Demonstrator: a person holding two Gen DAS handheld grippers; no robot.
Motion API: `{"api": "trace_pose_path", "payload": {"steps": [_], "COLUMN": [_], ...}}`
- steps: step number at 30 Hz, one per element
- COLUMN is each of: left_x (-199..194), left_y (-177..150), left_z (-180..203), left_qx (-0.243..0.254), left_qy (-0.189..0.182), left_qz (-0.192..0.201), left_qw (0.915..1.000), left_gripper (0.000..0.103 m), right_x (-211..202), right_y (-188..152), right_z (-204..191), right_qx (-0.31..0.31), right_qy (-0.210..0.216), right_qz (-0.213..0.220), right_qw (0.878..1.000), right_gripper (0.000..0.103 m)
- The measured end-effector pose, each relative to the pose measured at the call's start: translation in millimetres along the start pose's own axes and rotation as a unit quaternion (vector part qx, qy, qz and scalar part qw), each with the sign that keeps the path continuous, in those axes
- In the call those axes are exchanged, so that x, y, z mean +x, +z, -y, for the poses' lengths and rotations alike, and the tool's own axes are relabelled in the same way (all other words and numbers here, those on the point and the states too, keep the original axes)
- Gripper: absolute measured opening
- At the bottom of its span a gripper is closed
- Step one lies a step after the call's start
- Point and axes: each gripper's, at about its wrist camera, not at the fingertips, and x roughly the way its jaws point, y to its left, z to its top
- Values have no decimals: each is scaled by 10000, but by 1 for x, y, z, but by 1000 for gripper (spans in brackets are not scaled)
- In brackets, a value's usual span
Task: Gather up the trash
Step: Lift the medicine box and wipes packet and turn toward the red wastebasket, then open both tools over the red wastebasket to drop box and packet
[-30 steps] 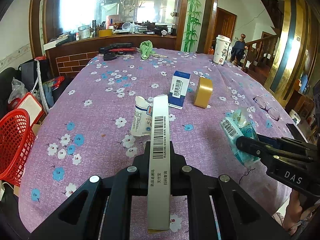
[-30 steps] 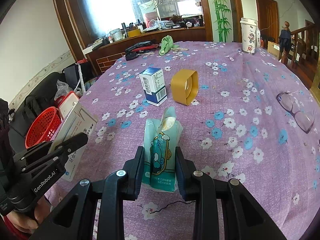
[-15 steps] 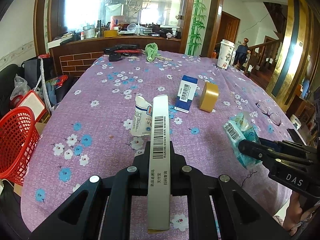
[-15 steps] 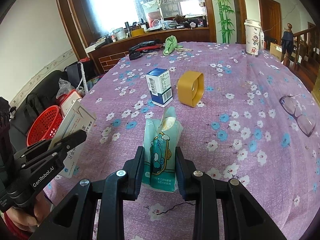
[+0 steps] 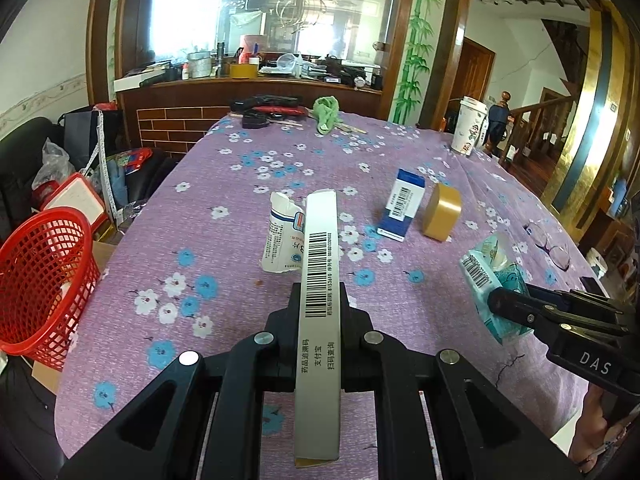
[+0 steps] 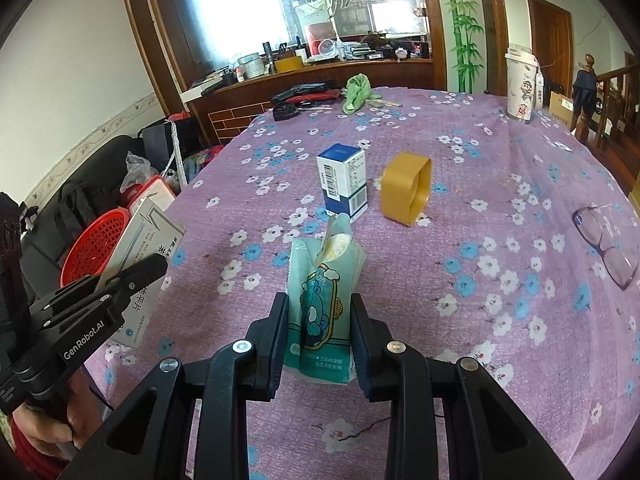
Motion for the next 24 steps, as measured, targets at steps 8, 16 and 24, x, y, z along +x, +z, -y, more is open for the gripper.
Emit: {"api": "trace_pose_path", "payload": {"steps": [8, 16, 24], "left_x": [-3, -10, -26], "left_y": [2, 4, 11], "left_z": [-13, -28, -60], "left_qx": [-129, -252, -490], "left_qy": [58, 166, 414], "left_qz": [53, 122, 295], "left_qw": [9999, 9995, 9975], "left_gripper": [12, 12, 12], "right_x": [3, 10, 21], "right_y": [5, 12, 22], "right_z": [-13, -21, -41], "right_qx": [-131, -208, -320], "right_qy": [47, 164, 400], "right_qz": [-12, -76, -213], "right_qw": [9999, 9996, 9985], "right_gripper": [31, 31, 31]}}
